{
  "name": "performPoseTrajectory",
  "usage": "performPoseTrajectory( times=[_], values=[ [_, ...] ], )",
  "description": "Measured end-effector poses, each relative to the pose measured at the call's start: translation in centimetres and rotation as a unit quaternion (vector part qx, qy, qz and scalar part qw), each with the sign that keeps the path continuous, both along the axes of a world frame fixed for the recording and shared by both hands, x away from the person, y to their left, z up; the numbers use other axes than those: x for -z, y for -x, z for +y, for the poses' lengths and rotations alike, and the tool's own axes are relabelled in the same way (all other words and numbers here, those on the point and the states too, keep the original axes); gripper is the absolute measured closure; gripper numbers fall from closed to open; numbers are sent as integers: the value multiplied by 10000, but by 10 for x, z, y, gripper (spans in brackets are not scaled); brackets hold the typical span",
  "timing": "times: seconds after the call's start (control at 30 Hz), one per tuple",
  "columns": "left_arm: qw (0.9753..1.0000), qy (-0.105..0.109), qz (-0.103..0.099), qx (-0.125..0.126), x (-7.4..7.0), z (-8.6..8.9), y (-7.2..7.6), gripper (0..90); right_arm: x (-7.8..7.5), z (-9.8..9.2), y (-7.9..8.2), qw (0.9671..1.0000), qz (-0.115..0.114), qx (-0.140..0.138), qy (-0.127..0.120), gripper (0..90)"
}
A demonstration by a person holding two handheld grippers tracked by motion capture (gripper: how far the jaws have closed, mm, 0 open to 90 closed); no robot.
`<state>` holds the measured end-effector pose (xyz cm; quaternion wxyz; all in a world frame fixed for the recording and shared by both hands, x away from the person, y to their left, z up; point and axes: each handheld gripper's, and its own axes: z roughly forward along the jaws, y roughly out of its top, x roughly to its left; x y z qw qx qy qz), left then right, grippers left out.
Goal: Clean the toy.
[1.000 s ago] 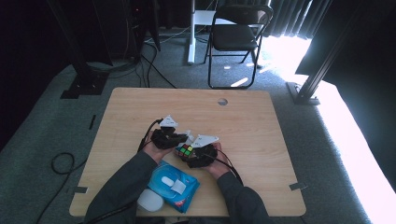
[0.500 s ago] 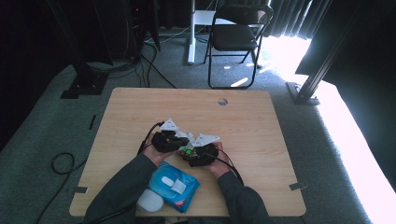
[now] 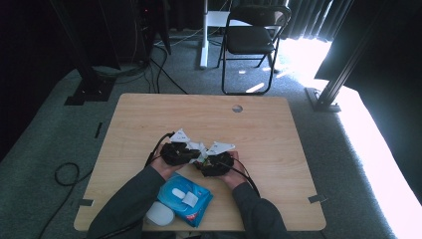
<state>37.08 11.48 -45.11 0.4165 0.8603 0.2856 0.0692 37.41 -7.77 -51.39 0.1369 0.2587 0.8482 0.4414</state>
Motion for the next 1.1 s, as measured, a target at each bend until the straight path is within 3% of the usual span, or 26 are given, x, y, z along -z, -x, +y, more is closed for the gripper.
performPoseTrajectory(
  times=[0.67,0.93,1.1],
  values=[
    [9996,29,124,250,2,-16,-3,858,1,5,1,10000,31,4,8,342],
    [9995,167,167,227,4,-14,-9,859,0,8,4,10000,16,-95,23,342],
    [9996,139,155,164,3,-11,-12,859,0,10,5,9998,13,-174,34,341]
  ],
)
